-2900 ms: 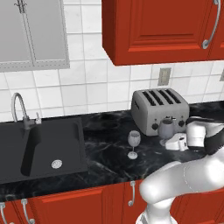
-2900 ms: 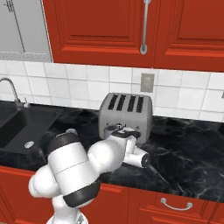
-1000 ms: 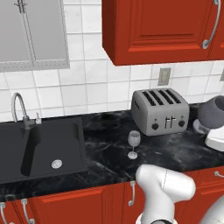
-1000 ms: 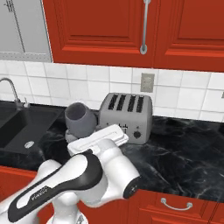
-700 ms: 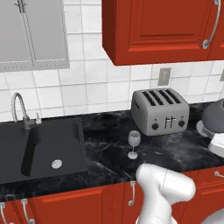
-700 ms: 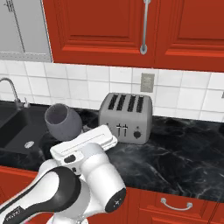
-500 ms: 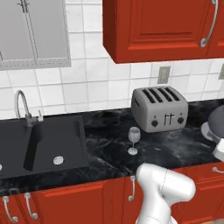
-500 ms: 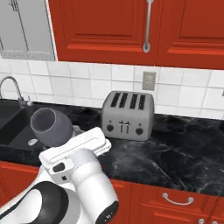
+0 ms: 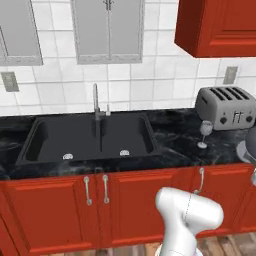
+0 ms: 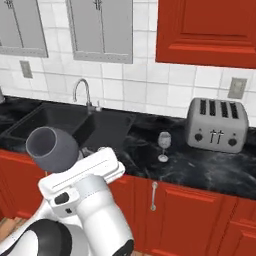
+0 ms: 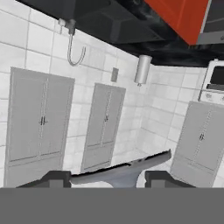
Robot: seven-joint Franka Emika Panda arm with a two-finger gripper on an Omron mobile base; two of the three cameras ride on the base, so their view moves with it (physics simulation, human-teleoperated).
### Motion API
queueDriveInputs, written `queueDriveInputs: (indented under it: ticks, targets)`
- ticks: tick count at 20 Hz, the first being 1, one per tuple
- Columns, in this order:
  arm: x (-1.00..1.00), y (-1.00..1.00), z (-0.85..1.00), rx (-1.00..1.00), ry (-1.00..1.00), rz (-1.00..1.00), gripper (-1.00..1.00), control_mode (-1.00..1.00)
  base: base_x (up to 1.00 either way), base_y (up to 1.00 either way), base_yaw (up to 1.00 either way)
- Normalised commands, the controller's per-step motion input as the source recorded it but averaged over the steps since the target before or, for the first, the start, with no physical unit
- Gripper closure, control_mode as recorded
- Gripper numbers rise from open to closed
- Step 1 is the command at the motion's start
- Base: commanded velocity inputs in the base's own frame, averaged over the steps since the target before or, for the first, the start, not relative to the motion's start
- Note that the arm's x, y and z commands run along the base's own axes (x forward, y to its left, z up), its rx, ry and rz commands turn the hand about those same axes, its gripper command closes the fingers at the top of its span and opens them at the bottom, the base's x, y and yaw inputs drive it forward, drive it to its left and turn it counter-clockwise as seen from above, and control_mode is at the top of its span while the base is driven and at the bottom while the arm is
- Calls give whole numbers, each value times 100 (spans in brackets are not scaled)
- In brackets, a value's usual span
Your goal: Retrieve the wine glasses from the counter and place one next to each plate.
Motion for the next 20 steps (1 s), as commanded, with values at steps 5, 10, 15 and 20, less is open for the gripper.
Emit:
queueDriveInputs:
  ticks: [5,10,15,20]
  targets:
    - [0,0,0,0,0,0,100,100,-1,94,48]
    - [0,0,0,0,0,0,100,100,0,60,84]
    - [0,0,0,0,0,0,100,100,0,1,100]
    - [0,0,0,0,0,0,100,100,0,0,100]
